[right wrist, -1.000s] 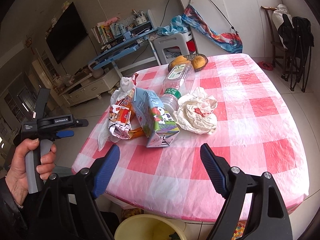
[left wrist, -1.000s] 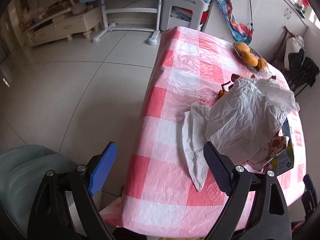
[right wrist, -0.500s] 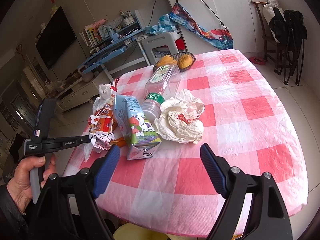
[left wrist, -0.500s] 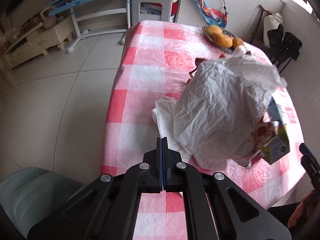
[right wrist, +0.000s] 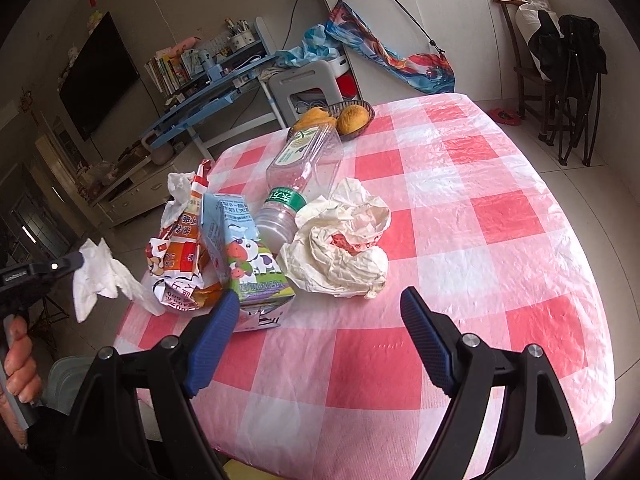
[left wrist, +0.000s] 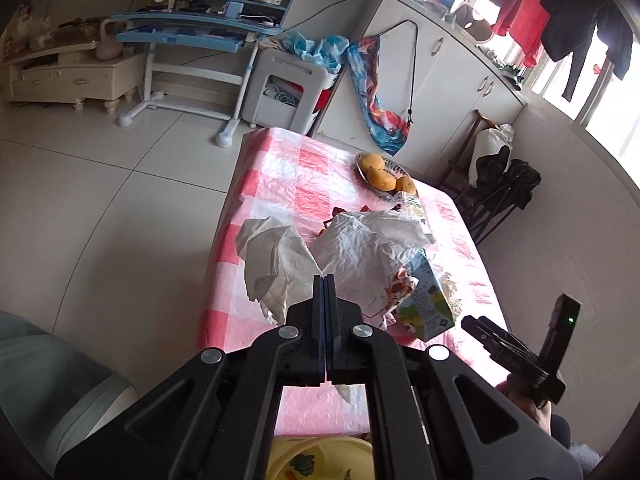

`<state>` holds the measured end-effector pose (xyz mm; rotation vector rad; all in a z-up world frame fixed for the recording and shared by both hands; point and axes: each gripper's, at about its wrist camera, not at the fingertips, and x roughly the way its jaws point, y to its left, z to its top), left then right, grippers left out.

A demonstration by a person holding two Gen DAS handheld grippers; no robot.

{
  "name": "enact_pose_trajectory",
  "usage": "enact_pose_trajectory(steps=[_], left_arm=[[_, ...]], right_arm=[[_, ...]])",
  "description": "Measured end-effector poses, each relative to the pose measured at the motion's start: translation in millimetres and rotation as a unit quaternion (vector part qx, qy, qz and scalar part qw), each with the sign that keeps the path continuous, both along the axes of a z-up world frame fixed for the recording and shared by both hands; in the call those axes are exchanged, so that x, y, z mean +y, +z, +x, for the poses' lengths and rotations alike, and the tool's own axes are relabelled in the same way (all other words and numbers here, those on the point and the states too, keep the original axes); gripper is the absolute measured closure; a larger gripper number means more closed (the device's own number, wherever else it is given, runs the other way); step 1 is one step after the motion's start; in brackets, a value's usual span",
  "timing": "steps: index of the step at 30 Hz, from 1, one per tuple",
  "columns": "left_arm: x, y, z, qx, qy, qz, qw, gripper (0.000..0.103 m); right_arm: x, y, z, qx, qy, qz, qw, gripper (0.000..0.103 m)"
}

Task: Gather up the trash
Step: 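Grasp the white tissue with the left tool while the right tool grasps the crumpled white napkin, then carry both tissues over the yellow basin and open both tools to drop them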

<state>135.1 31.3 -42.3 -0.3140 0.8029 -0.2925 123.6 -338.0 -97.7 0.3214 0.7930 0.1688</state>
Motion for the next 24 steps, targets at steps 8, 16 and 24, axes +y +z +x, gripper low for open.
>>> enact_pose_trajectory(steps=[8, 16, 24], left_arm=[[-8, -2, -12, 0.0, -0.012, -0.002, 0.9999, 0.102], [-15, 1, -12, -0.007, -0.027, -0.005, 0.9996, 0.102], [-18, 5, -17, -0.02, -0.038, -0.016, 0.9989, 0.102]], right_arm=[[-1, -9, 25, 0.003, -0.013, -0.016, 1.0, 0.024], [1, -18, 57, 0.024, 0.011, -0.036, 0.999, 0.057], [-15, -8, 44, 0.006, 0.004, 0.015, 1.0, 0.079]])
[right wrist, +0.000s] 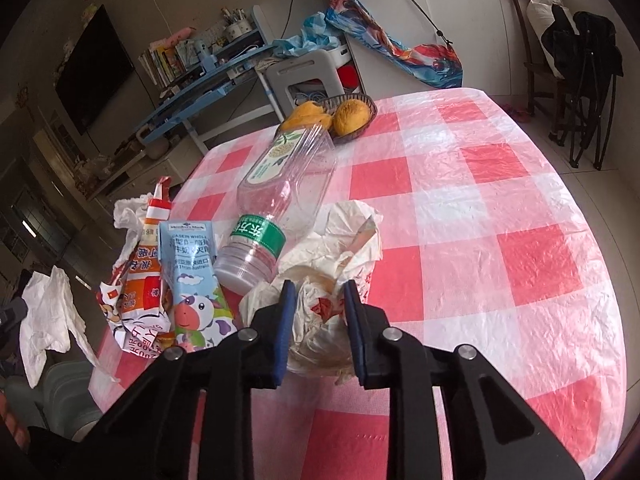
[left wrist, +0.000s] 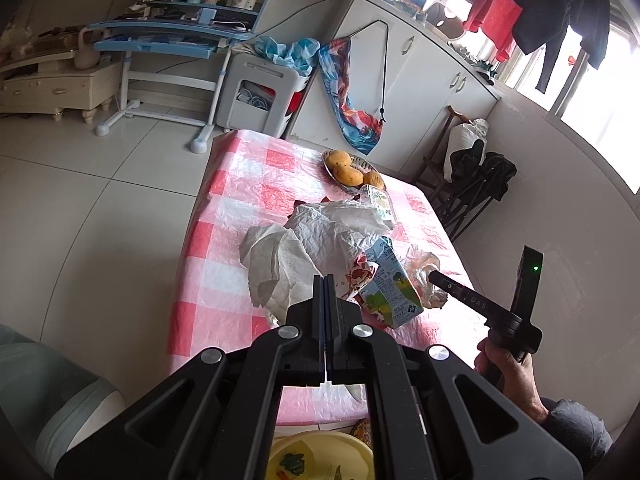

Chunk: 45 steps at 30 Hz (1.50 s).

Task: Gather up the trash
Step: 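Carry both tissues over the yellow basin and open both tools to drop them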

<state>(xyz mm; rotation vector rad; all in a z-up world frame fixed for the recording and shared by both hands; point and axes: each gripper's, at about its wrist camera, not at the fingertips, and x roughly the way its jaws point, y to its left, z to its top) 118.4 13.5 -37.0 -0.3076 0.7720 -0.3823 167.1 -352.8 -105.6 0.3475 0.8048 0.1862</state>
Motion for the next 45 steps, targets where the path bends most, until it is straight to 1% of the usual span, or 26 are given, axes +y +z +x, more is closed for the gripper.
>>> enact_pose_trajectory(steps=[5, 8, 11, 14, 18, 23, 26, 27, 28, 29, 31, 34, 37, 41, 45], left_arm=[[0, 4, -8, -0.012, -0.009, -0.014, 0.9998, 0.102], [-1, 5, -14, -0.019, -0.015, -0.019, 0.9995, 0.102], [-4, 7, -20, -0.023, -0.021, -0.02, 0.9993, 0.102], [-7, 6, -27, -0.024, -0.024, -0.016, 0.9993, 0.102], [-12, 4, -39, -0.026, -0.027, -0.005, 0.9993, 0.102], [-14, -1, -59, -0.02, -0.027, 0.002, 0.9994, 0.102], [-18, -6, -74, -0.017, -0.03, 0.011, 0.9994, 0.102], [-20, -8, -79, -0.016, -0.031, 0.014, 0.9993, 0.102], [-22, -10, -85, -0.015, -0.033, 0.016, 0.9992, 0.102], [-24, -11, -90, -0.014, -0.037, 0.017, 0.9991, 0.102], [-30, -14, -98, -0.012, -0.045, 0.023, 0.9987, 0.102], [-38, -20, -109, -0.002, -0.056, 0.031, 0.998, 0.102], [-44, -29, -121, 0.014, -0.064, 0.04, 0.997, 0.102], [-54, -42, -134, 0.04, -0.079, 0.059, 0.9943, 0.102], [-62, -56, -147, 0.072, -0.098, 0.075, 0.9897, 0.102]], right_arm=[[-4, 19, -25, -0.024, -0.003, 0.028, 0.999, 0.08], [0, 35, -50, -0.044, 0.004, 0.041, 0.998, 0.08], [10, 46, -79, -0.056, 0.024, 0.051, 0.997, 0.08], [31, 50, -111, -0.055, 0.06, 0.044, 0.996, 0.08], [68, 34, -146, -0.019, 0.122, 0.023, 0.992, 0.079], [112, -7, -170, 0.058, 0.188, -0.006, 0.98, 0.077], [125, -24, -171, 0.094, 0.21, -0.032, 0.973, 0.069], [127, -28, -169, 0.104, 0.213, -0.036, 0.971, 0.061], [126, -30, -168, 0.104, 0.208, -0.039, 0.972, 0.058], [123, -29, -167, 0.101, 0.199, -0.041, 0.974, 0.056], [116, -22, -166, 0.083, 0.18, -0.035, 0.979, 0.049], [104, -6, -167, 0.036, 0.149, -0.026, 0.988, 0.041], [95, 10, -170, -0.012, 0.124, -0.022, 0.992, 0.035], [88, 21, -171, -0.052, 0.099, -0.018, 0.994, 0.034], [81, 25, -171, -0.065, 0.086, -0.015, 0.994, 0.033]])
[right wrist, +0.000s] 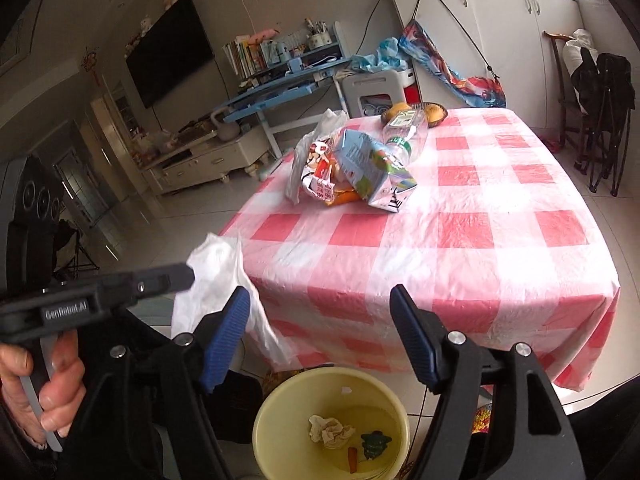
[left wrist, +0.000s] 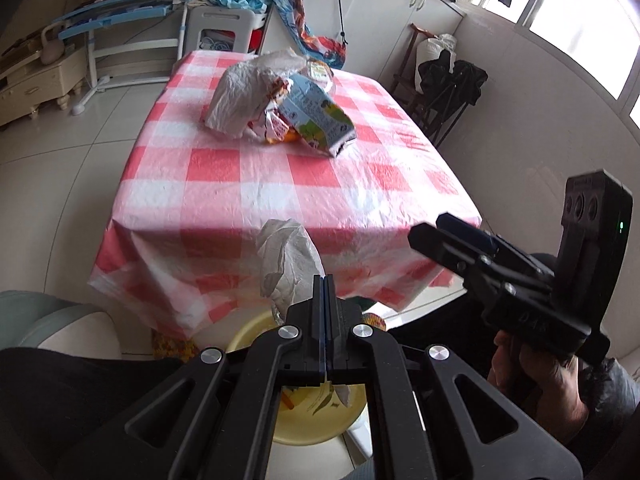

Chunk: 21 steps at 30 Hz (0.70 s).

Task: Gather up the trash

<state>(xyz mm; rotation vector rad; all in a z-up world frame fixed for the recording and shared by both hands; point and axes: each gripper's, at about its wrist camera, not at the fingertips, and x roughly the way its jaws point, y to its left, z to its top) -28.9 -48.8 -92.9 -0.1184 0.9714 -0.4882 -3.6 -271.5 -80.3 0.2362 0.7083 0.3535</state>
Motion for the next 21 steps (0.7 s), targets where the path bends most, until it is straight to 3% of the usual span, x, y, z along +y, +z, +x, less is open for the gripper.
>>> enact_pose_trajectory(steps=[10, 15, 21], left_arm=[[-30, -26, -13, 0.049, -0.07, 0.061, 0.9945, 0.101], [-25, -24, -9, 0.051, -0.056, 0.054, 0.9957, 0.079], [-11, -15, -4, 0.026, -0.009, 0.03, 0.9992, 0.057]], right_arm=[[-7, -3, -2, 0.01, -0.01, 0.013, 1.0, 0.032], [-9, -6, -2, 0.016, -0.014, 0.014, 1.0, 0.029], [-12, -9, -2, 0.024, -0.018, 0.018, 0.999, 0.029]])
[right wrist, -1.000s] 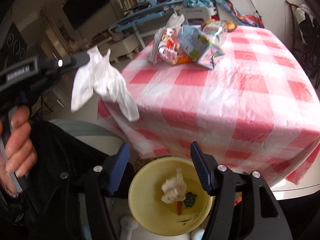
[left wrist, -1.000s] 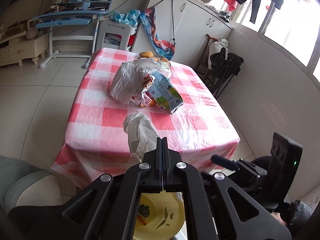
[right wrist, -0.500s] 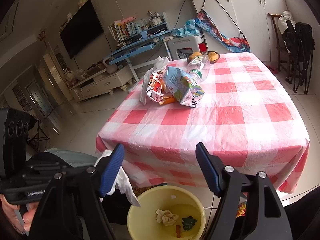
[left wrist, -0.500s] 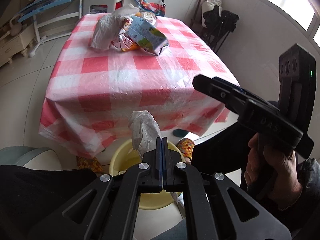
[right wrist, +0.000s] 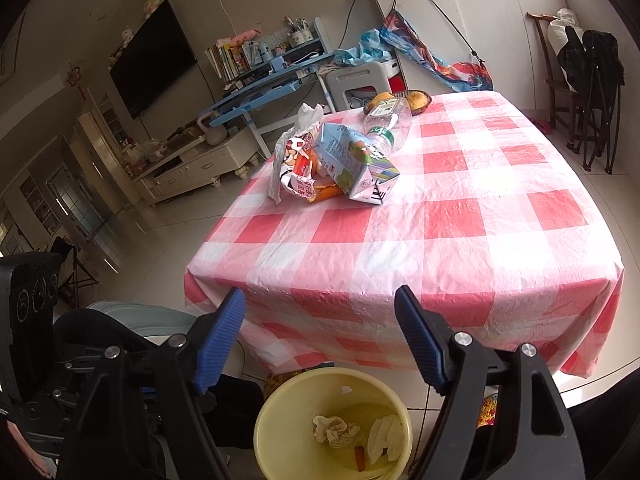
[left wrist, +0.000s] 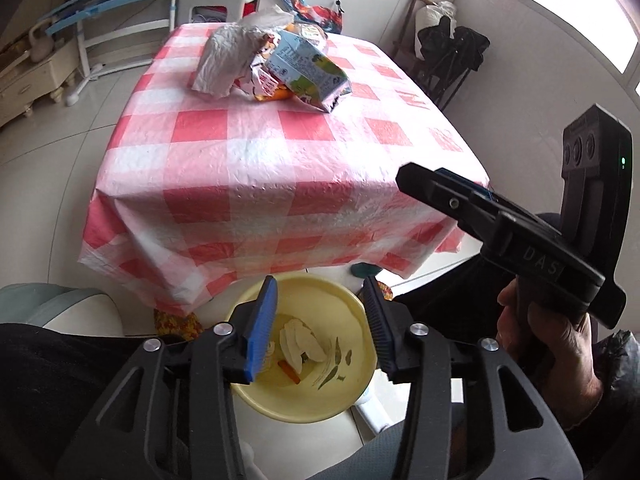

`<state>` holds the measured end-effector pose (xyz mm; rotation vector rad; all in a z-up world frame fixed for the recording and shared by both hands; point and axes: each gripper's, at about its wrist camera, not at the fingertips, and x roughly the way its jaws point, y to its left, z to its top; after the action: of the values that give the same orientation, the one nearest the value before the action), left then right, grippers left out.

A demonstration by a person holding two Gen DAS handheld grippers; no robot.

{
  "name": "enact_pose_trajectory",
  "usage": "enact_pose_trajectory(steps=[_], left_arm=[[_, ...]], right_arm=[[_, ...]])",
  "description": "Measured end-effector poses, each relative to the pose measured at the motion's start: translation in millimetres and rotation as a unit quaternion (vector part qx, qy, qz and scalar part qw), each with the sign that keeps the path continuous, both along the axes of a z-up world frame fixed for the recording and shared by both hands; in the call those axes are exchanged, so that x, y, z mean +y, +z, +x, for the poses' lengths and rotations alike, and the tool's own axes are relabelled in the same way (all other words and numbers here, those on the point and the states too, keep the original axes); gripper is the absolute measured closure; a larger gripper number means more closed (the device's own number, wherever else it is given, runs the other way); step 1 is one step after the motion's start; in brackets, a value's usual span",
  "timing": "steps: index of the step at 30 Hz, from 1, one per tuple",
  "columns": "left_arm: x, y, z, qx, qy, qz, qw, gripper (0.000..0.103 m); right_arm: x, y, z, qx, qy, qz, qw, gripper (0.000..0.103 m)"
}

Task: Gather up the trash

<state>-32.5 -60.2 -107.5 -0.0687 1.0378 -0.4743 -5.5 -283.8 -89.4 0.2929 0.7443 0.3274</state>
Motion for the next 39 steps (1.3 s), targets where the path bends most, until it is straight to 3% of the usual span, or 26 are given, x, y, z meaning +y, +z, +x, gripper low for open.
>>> enact_pose_trajectory(steps=[5, 12, 39], left_arm=[[16, 11, 4, -0.033, 0.055, -0.021, 0.9977, 0.043], [29, 17, 8, -0.053, 0.099, -0.034, 0.9932, 0.038], [36, 21, 8, -0.076, 0.128, -0.032, 0.9883, 0.031]], right_arm=[[2, -1, 0, 0.001, 0.002, -0.003, 1.0, 0.029], [4, -3, 0, 0.004, 0.005, -0.01, 1.0, 0.029], [10, -1, 0, 0.0, 0.01, -0.026, 1.0, 0.029]])
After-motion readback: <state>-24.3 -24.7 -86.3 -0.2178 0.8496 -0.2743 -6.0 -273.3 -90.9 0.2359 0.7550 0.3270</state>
